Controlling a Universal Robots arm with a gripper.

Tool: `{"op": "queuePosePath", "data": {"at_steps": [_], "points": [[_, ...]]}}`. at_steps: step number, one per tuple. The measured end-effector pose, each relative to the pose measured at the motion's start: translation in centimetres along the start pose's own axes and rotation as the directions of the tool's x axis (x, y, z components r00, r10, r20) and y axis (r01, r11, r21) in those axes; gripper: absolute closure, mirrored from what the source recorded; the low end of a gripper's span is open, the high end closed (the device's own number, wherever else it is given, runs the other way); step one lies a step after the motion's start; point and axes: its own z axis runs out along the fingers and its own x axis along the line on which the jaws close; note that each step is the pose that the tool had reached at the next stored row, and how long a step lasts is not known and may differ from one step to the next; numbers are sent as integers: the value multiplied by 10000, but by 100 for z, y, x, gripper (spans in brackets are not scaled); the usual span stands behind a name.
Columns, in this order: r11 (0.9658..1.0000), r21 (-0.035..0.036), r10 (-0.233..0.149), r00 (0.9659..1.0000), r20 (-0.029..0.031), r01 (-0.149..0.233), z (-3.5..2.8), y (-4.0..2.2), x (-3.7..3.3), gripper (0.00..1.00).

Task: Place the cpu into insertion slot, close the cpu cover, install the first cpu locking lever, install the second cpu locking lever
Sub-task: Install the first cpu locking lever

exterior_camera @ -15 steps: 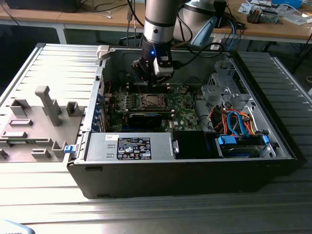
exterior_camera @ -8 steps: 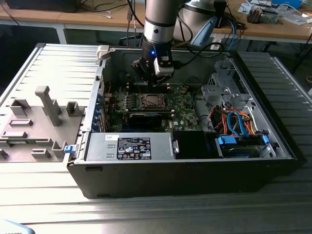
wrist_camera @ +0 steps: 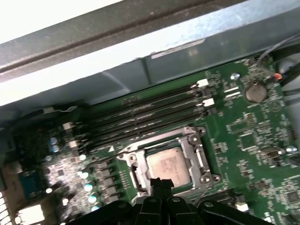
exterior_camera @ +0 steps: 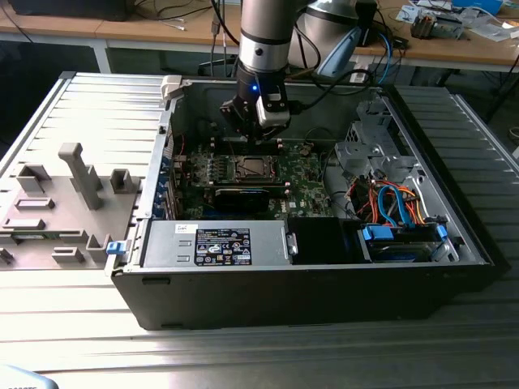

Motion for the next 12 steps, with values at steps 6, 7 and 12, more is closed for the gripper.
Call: {"op": "queuePosePath", "data": {"at_steps": [6, 7, 12], "points": [[10000, -95, 8, 9995, 308, -5, 2, -1, 2, 89], [10000, -97, 8, 9995, 313, -5, 2, -1, 2, 89], [9999, -86, -77, 9994, 329, 79, 1, -1, 2, 89]]}}
